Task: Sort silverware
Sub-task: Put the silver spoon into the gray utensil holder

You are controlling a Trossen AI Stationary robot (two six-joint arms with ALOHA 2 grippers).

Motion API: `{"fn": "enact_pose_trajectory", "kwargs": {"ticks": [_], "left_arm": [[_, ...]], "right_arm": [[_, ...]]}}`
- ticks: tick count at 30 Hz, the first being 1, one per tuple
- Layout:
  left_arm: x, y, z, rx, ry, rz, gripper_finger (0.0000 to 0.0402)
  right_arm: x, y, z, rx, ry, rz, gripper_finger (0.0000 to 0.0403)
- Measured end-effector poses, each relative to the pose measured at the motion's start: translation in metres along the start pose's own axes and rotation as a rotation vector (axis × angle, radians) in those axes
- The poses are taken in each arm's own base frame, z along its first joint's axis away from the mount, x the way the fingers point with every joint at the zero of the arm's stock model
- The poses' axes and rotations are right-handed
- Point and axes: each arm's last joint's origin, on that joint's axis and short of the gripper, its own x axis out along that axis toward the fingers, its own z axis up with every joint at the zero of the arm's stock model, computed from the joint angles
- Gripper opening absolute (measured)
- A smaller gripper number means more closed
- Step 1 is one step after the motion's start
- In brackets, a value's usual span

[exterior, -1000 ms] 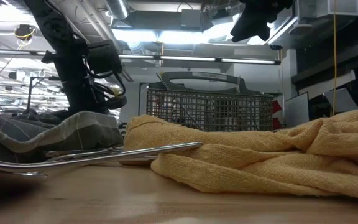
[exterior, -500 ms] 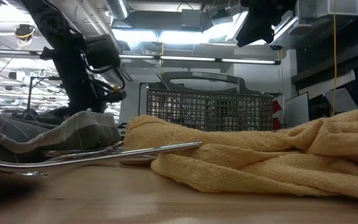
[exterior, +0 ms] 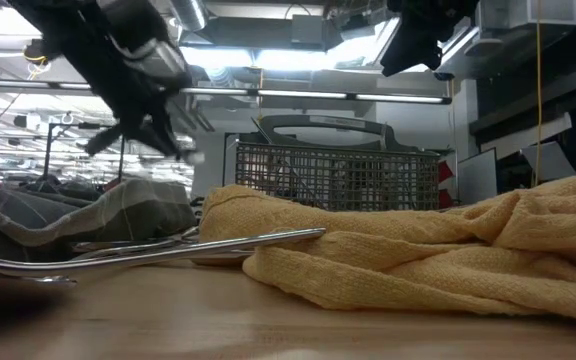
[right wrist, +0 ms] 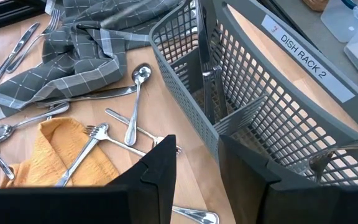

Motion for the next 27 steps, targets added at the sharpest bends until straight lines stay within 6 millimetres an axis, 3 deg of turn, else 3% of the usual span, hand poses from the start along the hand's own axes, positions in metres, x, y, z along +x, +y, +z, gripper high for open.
{"fn": "enact_pose_trajectory", "kwargs": {"ticks": [7, 14, 19, 27], "left_arm": [[-0.043, -0.009, 0.018, -0.011, -0.129, -0.255, 0.0002], [-0.061, -0.045, 0.037, 0.080, -0.405, -0.605, 0.0002], [-0.050, -0.071, 0.035, 0.175, -0.564, -0.763, 0.0002], [0.002, -0.101, 0.022, 0.273, -0.661, -0.800, 0.0002]], "right_arm": [[0.000, 0.000, 0.000, 0.000, -0.002, 0.000, 0.0121], [0.000, 0.000, 0.001, 0.000, -0.010, -0.012, 0.0121], [0.000, -0.001, 0.001, 0.000, -0.015, -0.037, 0.0121], [0.000, -0.002, 0.001, 0.001, -0.018, -0.053, 0.0121]]}}
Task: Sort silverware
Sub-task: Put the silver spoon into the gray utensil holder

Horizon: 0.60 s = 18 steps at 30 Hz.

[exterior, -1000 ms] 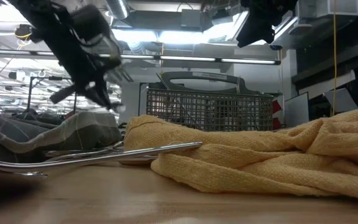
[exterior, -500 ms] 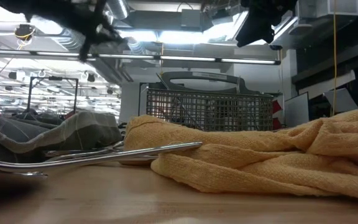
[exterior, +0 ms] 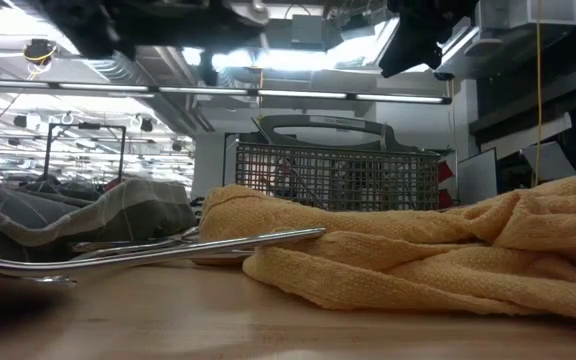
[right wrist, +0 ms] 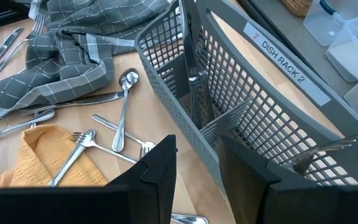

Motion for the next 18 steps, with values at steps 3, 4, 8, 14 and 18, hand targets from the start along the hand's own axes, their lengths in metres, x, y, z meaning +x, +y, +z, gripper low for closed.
{"fn": "enact_pose_trajectory", "kwargs": {"ticks": [3, 4, 8, 14, 18], "left_arm": [[0.022, 0.000, -0.015, 0.043, 0.018, 0.010, 0.0002], [0.029, 0.000, -0.020, 0.064, 0.023, 0.012, 0.0002], [0.060, -0.003, -0.035, 0.168, 0.034, 0.004, 0.0003], [0.096, -0.006, -0.057, 0.338, 0.057, -0.052, 0.0002], [0.111, -0.003, -0.074, 0.405, 0.081, -0.072, 0.0005]], "right_arm": [[0.000, 0.000, 0.000, 0.000, 0.000, 0.000, 0.0121], [0.000, 0.000, 0.000, 0.000, 0.001, 0.000, 0.0121], [0.000, 0.000, 0.000, 0.008, 0.002, -0.001, 0.0121], [0.000, 0.000, -0.001, 0.009, 0.010, -0.001, 0.0121], [-0.002, -0.001, -0.003, 0.009, 0.031, -0.004, 0.0121]]}}
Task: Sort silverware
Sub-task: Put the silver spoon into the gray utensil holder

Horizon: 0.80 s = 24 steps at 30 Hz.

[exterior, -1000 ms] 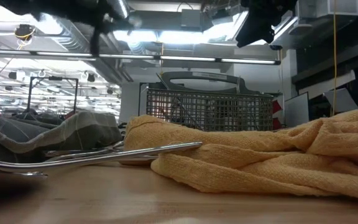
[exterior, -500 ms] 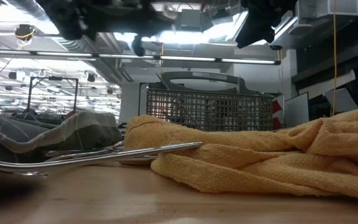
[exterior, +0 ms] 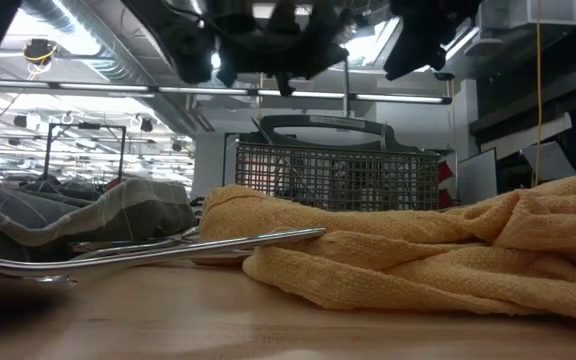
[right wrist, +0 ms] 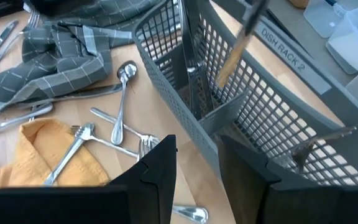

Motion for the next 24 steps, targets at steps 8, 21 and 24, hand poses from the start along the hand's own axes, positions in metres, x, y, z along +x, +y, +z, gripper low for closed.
{"fn": "enact_pose_trajectory", "kwargs": {"ticks": [8, 21, 24], "left_arm": [[0.007, 0.002, -0.031, 0.036, 0.069, -0.009, 0.0002], [0.006, -0.002, -0.049, 0.230, 0.147, -0.049, 0.0007], [0.005, -0.005, -0.052, 0.270, 0.173, -0.059, 0.0009]], "right_arm": [[-0.017, -0.003, -0.008, 0.000, 0.026, -0.005, 0.0121], [-0.024, -0.003, -0.010, -0.011, 0.016, -0.002, 0.0121], [-0.024, -0.003, -0.010, -0.012, 0.019, -0.003, 0.0121]]}}
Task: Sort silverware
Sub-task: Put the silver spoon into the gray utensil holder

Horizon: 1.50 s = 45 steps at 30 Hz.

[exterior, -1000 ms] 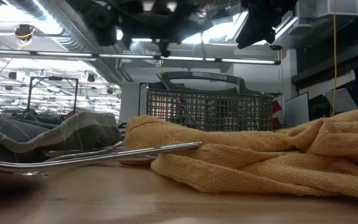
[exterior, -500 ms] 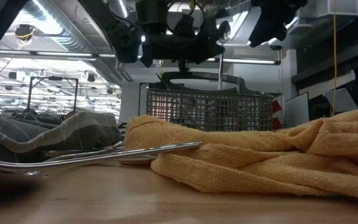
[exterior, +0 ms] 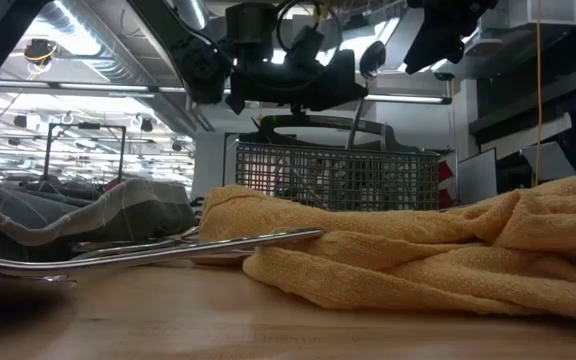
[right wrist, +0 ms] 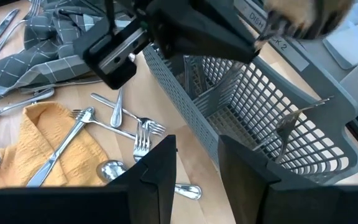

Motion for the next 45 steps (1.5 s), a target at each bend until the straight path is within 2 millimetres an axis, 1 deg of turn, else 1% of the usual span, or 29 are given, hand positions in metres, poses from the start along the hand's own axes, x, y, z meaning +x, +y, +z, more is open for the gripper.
{"fn": "enact_pose_trajectory", "kwargs": {"ticks": [9, 12, 15, 19, 24, 27, 32, 37, 40, 45], "left_arm": [[-0.002, -0.010, -0.005, 0.090, 0.054, -0.032, 0.0011], [-0.003, -0.011, -0.011, 0.060, 0.082, -0.040, 0.0009], [-0.003, -0.010, -0.010, -0.009, 0.085, -0.033, 0.0010], [-0.003, -0.010, -0.014, -0.048, 0.126, -0.031, 0.0012], [-0.003, -0.011, -0.015, -0.043, 0.137, -0.034, 0.0008], [-0.003, -0.012, -0.015, -0.041, 0.145, -0.036, 0.0008], [-0.004, -0.013, -0.019, -0.036, 0.185, -0.041, 0.0022], [-0.006, -0.014, -0.025, -0.070, 0.254, -0.043, 0.0040], [-0.007, -0.015, -0.027, -0.087, 0.275, -0.041, 0.0053], [-0.007, -0.018, -0.023, -0.119, 0.260, -0.046, 0.0069]], "right_arm": [[0.000, 0.000, 0.000, 0.002, -0.001, -0.009, 0.0121], [0.000, -0.003, 0.000, 0.030, -0.008, -0.094, 0.0121], [-0.001, -0.006, -0.002, 0.050, -0.011, -0.206, 0.0121], [0.000, -0.008, -0.001, 0.048, -0.024, -0.252, 0.0121], [0.011, -0.006, 0.002, 0.046, -0.012, -0.236, 0.0121], [0.022, -0.004, 0.005, 0.042, 0.003, -0.216, 0.0121], [0.040, -0.003, 0.006, 0.034, 0.049, -0.223, 0.0121], [0.054, -0.002, 0.005, 0.002, 0.095, -0.230, 0.0121], [0.059, -0.002, 0.005, -0.003, 0.112, -0.233, 0.0121], [0.058, -0.002, 0.004, -0.003, 0.113, -0.233, 0.0121]]}}
